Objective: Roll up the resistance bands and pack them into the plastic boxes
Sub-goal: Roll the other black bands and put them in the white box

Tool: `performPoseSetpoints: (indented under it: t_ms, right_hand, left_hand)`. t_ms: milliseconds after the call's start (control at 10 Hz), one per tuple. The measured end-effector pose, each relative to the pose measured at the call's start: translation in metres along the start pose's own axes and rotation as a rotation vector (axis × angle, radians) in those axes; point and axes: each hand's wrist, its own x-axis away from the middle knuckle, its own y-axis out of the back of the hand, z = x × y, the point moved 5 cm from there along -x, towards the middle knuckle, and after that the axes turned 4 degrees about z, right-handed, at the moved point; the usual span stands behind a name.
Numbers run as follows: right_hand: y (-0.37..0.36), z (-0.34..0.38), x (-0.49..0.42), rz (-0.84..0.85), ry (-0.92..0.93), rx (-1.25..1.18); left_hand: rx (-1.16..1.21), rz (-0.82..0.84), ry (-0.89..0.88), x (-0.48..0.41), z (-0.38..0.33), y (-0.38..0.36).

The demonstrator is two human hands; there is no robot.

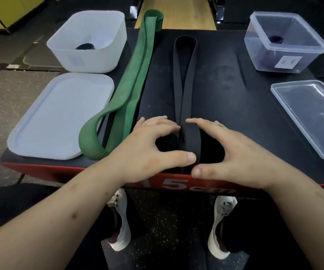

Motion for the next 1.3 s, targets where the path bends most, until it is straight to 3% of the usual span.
performPoseSetpoints:
  t_ms: [500,800,900,1300]
  right_hand:
    - [-0.003,-0.006,0.001,0.048,-0.068,-0.09]
    - [0.0,-0.013,-0.009,-0.052,-0.073,-0.1]
    - [0.0,-0.014,-0.013,-0.075,-0.056,-0.104]
    - [0.004,-0.004,-0.015,-0.058,-0.005,-0.068]
  left_hand:
    - [0.032,0.012,-0.013,-0.001,0.003,-0.002]
    - [0.139,0.106,-0.042,0.009,-0.001,0.002]
    - [0.027,0.112,-0.022,0.011,-0.004,0.0]
    - [-0.05,-0.027,-0.037,0.0,-0.006,0.004]
